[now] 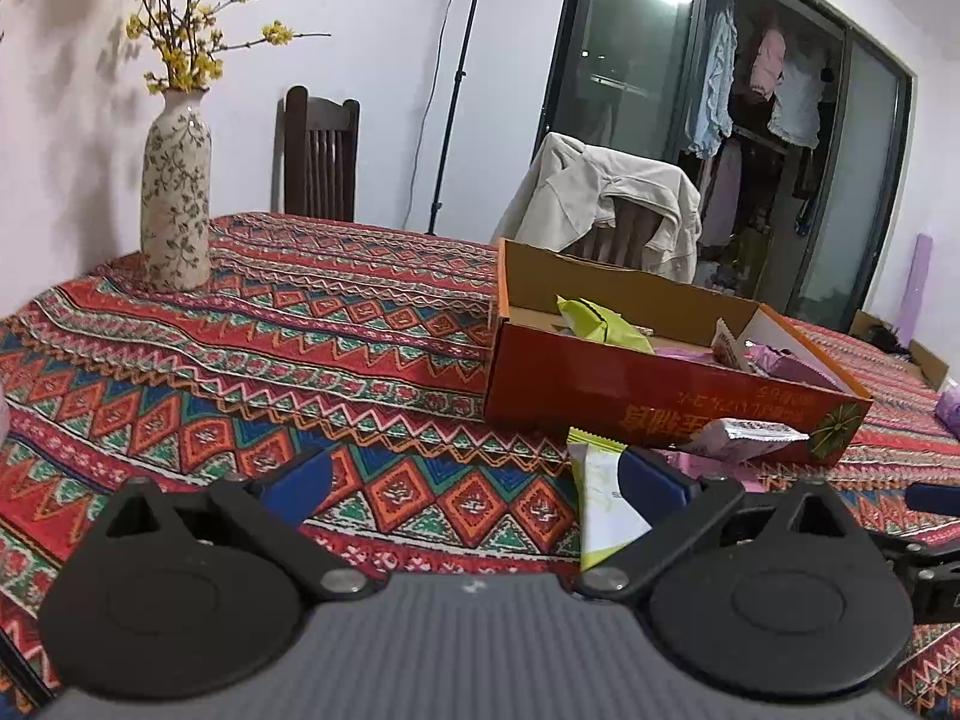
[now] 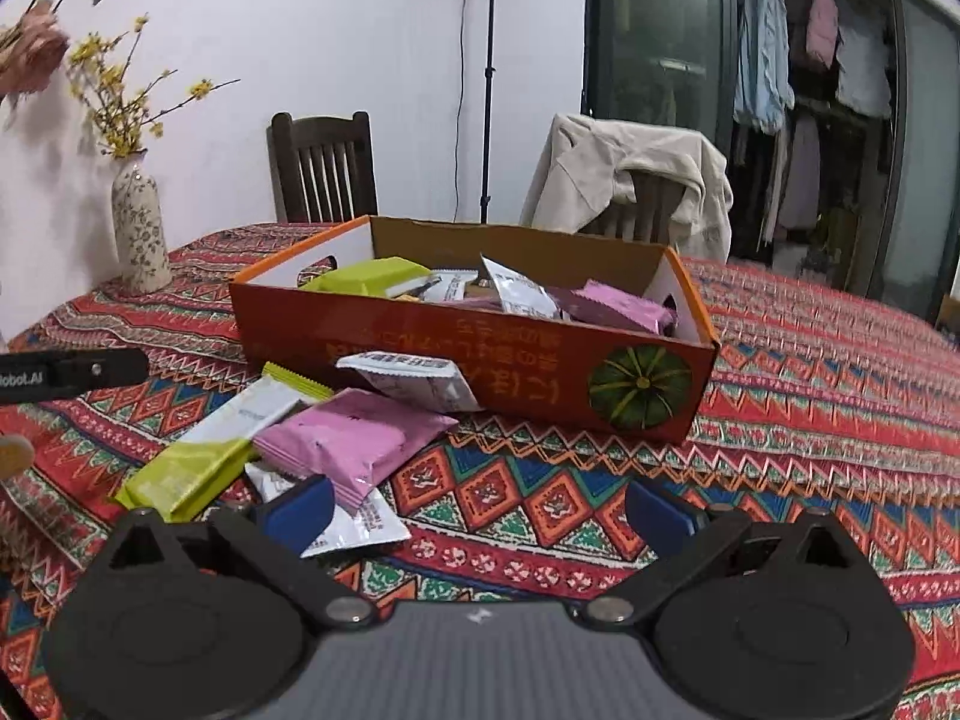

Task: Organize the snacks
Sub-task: 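Reach the right gripper to a white printed sachet and grasp it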

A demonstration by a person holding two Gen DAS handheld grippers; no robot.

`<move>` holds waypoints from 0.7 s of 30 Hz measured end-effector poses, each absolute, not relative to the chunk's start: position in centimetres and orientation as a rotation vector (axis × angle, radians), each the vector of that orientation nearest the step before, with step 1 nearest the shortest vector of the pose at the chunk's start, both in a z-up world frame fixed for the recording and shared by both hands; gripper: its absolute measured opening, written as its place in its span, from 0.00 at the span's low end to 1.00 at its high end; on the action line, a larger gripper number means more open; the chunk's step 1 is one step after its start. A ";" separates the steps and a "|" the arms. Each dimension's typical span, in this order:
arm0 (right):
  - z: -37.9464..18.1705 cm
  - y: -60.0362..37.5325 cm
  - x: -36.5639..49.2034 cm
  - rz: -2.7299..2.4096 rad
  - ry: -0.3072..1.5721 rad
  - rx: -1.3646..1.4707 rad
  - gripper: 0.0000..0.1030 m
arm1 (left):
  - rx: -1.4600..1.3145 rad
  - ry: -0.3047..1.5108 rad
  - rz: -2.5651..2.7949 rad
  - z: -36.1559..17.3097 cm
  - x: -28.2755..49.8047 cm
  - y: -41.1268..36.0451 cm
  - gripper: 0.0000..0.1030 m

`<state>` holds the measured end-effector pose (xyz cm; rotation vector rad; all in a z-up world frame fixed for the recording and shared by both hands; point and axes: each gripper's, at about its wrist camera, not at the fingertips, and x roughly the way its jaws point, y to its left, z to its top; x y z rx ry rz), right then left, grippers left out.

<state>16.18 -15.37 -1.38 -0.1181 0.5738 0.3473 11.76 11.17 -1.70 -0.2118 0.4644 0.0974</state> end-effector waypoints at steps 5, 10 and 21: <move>-1.7 -14.1 16.9 0.343 0.598 -0.142 1.00 | -0.247 0.481 0.097 -2.3 12.1 11.7 1.00; -1.7 -12.6 18.3 0.361 0.644 -0.138 1.00 | -0.271 0.477 0.108 -2.4 12.0 12.1 1.00; -3.9 -8.9 19.6 0.442 0.749 -0.191 0.97 | -0.294 0.486 0.116 -2.6 12.2 12.5 1.00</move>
